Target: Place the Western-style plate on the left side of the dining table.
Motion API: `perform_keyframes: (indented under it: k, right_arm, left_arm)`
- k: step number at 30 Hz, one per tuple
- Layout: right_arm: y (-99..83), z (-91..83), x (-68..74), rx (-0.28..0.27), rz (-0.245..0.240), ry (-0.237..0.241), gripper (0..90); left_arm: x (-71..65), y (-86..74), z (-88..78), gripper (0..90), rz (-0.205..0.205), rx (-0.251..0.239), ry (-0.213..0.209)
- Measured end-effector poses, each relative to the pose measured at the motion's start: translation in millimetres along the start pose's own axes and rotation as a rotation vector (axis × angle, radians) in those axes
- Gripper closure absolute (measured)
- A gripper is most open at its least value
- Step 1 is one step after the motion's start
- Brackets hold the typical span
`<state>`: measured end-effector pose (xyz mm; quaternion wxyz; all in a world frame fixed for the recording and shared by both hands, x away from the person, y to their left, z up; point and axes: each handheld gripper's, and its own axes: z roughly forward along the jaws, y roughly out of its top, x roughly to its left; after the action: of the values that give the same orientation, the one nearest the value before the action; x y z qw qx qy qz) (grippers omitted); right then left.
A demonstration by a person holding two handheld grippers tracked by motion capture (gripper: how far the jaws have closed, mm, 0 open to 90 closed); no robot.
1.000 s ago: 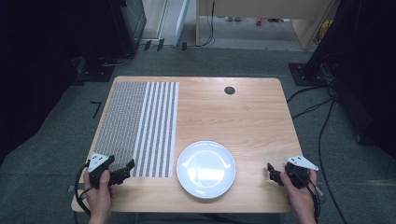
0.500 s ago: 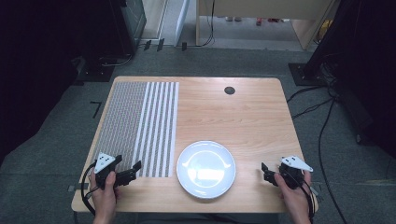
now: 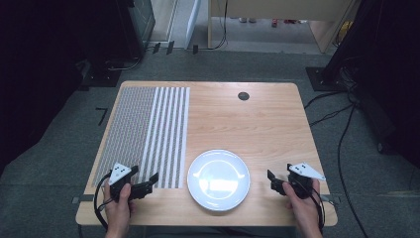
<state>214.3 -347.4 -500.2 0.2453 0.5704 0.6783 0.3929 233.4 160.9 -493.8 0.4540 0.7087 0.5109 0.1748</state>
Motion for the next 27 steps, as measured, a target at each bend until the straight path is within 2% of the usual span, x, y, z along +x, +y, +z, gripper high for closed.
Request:
perform_keyframes:
  k: [6,12,17,19,23,25,27]
  right_arm:
    - [12.0,-3.4,2.8,0.0,0.031,0.049,21.0]
    - [31.6,-10.3,7.2,0.0,0.053,0.061,22.6]
    - [45.5,-13.5,17.1,-0.057,0.08,0.098,22.6]
    - [46.4,-10.4,20.9,-0.067,0.096,0.104,22.6]
    - [41.7,-2.2,29.8,-0.064,0.107,0.099,22.5]
    - [39.2,-0.9,31.9,-0.071,0.108,0.102,22.5]
    - [32.0,1.8,35.4,-0.102,0.099,0.114,22.5]
  left_arm:
    - [-10.4,3.6,3.0,13.2,0.0,0.008,-0.041]
    - [-19.6,15.8,4.6,13.2,-0.008,-0.002,-0.066]
    - [-33.1,23.1,7.0,13.2,0.022,0.006,-0.073]
    - [-44.1,27.9,10.8,13.2,0.037,0.014,-0.085]
    - [-54.6,31.2,15.3,13.2,0.043,0.011,-0.101]
    - [-60.2,29.9,19.0,13.2,0.045,0.012,-0.112]
    - [-65.5,24.6,24.0,13.3,0.053,0.02,-0.127]
